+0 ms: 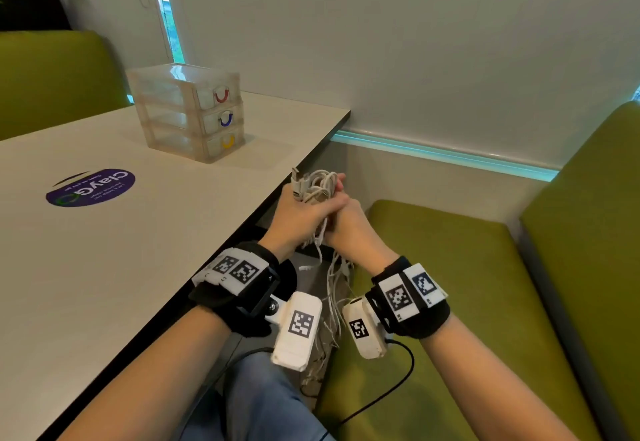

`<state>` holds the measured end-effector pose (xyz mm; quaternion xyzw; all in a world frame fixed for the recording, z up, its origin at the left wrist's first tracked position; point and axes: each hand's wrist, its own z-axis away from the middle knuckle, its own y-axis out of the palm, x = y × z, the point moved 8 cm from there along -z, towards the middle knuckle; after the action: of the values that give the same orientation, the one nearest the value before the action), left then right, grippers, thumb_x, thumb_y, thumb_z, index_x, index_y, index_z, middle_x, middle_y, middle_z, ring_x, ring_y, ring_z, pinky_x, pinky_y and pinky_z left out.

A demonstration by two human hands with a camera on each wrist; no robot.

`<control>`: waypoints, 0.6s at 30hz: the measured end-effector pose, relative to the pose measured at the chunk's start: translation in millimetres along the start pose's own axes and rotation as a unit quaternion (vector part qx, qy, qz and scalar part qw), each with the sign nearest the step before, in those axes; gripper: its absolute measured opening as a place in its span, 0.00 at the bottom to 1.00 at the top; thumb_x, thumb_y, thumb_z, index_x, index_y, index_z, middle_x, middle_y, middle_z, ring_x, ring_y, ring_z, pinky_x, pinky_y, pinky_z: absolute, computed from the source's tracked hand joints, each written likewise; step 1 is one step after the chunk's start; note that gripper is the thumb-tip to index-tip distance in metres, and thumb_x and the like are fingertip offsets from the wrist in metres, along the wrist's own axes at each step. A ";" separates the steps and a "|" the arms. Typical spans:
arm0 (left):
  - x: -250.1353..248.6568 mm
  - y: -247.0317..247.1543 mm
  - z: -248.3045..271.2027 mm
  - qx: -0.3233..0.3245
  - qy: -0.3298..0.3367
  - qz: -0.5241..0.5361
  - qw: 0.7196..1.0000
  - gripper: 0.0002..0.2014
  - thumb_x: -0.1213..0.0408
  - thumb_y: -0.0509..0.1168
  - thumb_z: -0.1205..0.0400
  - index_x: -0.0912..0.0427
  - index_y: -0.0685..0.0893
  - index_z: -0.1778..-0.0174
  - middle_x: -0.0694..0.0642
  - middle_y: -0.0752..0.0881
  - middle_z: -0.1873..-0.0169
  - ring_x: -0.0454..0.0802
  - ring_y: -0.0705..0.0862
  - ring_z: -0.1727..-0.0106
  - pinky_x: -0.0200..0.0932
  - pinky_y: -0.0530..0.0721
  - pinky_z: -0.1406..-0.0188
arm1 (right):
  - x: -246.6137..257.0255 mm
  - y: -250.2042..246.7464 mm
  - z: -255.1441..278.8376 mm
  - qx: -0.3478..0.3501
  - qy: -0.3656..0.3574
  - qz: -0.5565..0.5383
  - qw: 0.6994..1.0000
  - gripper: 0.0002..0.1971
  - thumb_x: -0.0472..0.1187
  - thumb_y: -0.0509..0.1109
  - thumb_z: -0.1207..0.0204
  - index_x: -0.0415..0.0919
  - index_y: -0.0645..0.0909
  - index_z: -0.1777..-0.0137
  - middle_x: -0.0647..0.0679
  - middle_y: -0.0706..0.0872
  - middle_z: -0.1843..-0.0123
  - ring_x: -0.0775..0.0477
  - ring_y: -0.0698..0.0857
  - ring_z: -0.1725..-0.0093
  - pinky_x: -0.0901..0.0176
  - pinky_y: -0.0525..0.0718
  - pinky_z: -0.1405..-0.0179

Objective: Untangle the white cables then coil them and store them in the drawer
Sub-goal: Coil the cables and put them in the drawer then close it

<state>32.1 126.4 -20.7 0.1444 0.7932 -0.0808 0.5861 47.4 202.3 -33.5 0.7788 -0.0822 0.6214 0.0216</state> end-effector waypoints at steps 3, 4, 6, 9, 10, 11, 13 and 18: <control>-2.2 -10.2 -4.1 -0.031 -0.001 0.012 0.999 0.07 0.72 0.68 0.22 0.64 0.88 0.51 0.55 0.90 0.53 0.42 0.88 0.54 0.33 0.86 0.49 | -11.4 6.7 -2.6 0.095 0.013 0.111 0.989 0.34 0.29 0.66 0.26 0.37 0.57 0.21 0.44 0.76 0.30 0.51 0.76 0.31 0.60 0.74 0.30; -3.2 -13.2 -5.0 -0.042 0.002 0.015 0.999 0.05 0.71 0.68 0.22 0.59 0.89 0.57 0.53 0.91 0.57 0.41 0.88 0.56 0.32 0.86 0.53 | -12.4 6.2 3.5 0.125 0.048 0.110 0.985 0.37 0.29 0.65 0.27 0.37 0.53 0.20 0.47 0.76 0.31 0.57 0.76 0.33 0.64 0.75 0.32; -1.9 -18.2 -4.9 -0.064 0.006 0.022 0.998 0.08 0.70 0.68 0.22 0.53 0.86 0.64 0.49 0.91 0.66 0.42 0.89 0.60 0.35 0.88 0.55 | -8.6 10.6 10.8 0.187 0.019 0.144 0.972 0.40 0.32 0.63 0.32 0.35 0.51 0.20 0.54 0.77 0.37 0.66 0.78 0.41 0.70 0.76 0.39; 3.0 -19.9 -3.9 -0.090 -0.010 0.032 0.995 0.05 0.67 0.70 0.23 0.54 0.86 0.64 0.50 0.91 0.69 0.43 0.90 0.63 0.38 0.88 0.54 | -11.7 11.7 13.1 0.196 0.011 0.192 0.962 0.44 0.36 0.70 0.34 0.38 0.51 0.20 0.47 0.75 0.30 0.57 0.76 0.36 0.66 0.73 0.34; 2.2 -19.9 -4.0 -0.097 -0.009 0.030 0.995 0.04 0.66 0.71 0.24 0.54 0.86 0.64 0.50 0.91 0.69 0.43 0.90 0.63 0.38 0.89 0.53 | -10.4 11.2 14.1 0.178 -0.008 0.214 0.960 0.45 0.36 0.73 0.32 0.40 0.49 0.19 0.46 0.73 0.28 0.56 0.75 0.35 0.67 0.72 0.34; 0.7 -20.1 -4.2 -0.105 -0.008 0.032 0.994 0.03 0.66 0.72 0.24 0.55 0.86 0.64 0.52 0.91 0.68 0.44 0.90 0.63 0.39 0.89 0.53 | -8.7 11.5 14.1 0.160 -0.023 0.224 0.961 0.46 0.35 0.75 0.32 0.41 0.49 0.19 0.46 0.74 0.28 0.55 0.76 0.34 0.66 0.72 0.34; -1.0 -20.0 -4.3 -0.117 -0.010 0.050 0.992 0.03 0.65 0.73 0.25 0.60 0.87 0.61 0.55 0.91 0.65 0.44 0.91 0.62 0.39 0.89 0.53 | -7.9 13.3 12.6 0.128 -0.033 0.202 0.970 0.45 0.35 0.76 0.33 0.42 0.53 0.21 0.46 0.77 0.30 0.52 0.78 0.33 0.63 0.75 0.34; -9.2 -14.1 -0.1 -0.118 0.007 0.026 0.993 0.06 0.64 0.74 0.27 0.63 0.88 0.60 0.64 0.90 0.59 0.53 0.89 0.55 0.47 0.87 0.46 | -4.3 8.4 5.8 0.044 -0.032 0.198 0.979 0.40 0.38 0.80 0.36 0.38 0.65 0.26 0.43 0.83 0.36 0.49 0.81 0.37 0.63 0.78 0.39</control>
<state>29.9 111.8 -12.5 0.0954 0.7971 0.0296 0.5955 50.7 193.6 -39.6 0.7667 -0.2083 0.5913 -0.1387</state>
